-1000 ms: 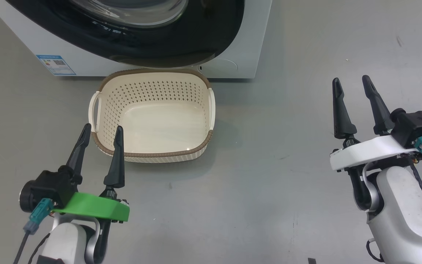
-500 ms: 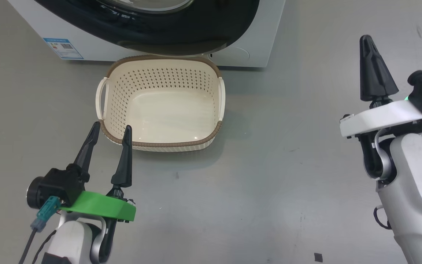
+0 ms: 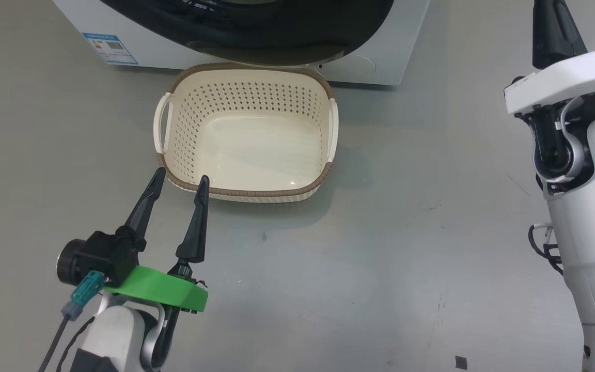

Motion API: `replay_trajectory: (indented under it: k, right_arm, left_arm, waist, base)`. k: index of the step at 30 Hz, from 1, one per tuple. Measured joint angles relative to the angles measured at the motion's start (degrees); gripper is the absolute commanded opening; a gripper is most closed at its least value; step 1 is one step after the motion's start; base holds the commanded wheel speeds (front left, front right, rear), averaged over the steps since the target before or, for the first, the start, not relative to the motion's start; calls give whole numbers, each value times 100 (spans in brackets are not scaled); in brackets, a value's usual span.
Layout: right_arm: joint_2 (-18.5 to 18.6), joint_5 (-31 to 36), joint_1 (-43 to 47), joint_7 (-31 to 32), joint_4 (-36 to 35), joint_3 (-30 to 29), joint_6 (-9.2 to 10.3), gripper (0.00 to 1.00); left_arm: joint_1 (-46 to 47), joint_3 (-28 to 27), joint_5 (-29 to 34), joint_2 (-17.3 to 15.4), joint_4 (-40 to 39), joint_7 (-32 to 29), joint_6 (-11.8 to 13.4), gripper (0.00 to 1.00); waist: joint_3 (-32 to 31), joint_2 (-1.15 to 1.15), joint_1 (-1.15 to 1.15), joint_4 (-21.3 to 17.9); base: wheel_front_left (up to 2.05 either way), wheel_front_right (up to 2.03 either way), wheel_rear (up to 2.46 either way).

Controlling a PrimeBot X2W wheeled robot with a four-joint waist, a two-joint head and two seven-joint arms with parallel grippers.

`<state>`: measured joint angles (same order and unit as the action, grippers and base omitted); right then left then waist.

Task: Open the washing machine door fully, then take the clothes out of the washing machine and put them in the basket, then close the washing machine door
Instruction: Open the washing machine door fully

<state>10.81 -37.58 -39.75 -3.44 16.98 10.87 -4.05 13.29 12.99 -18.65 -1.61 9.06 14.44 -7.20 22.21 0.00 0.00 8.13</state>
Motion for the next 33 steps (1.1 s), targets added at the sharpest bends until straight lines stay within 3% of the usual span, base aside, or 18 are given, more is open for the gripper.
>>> replay_trajectory:
  k: [12,25,33]
  right_arm:
    - [-57,-686,-826,847,626,-433,129,0]
    - [-394,-1639,-1729,1690,1196,-887,550,0]
    - [-327,-1772,-2193,2007,1434,-990,719,0]
  left_arm:
    - [-3,190,-147,0,64,0,0,100]
    - [31,314,-285,-1,74,0,0,100]
    - [146,358,-435,1,109,0,0,100]
  waist:
    - [73,0,0,239]
    - [242,0,0,514]
    - [339,0,0,708]
  base:
    - [0,0,0]
    - [0,0,0]
    - [0,0,0]
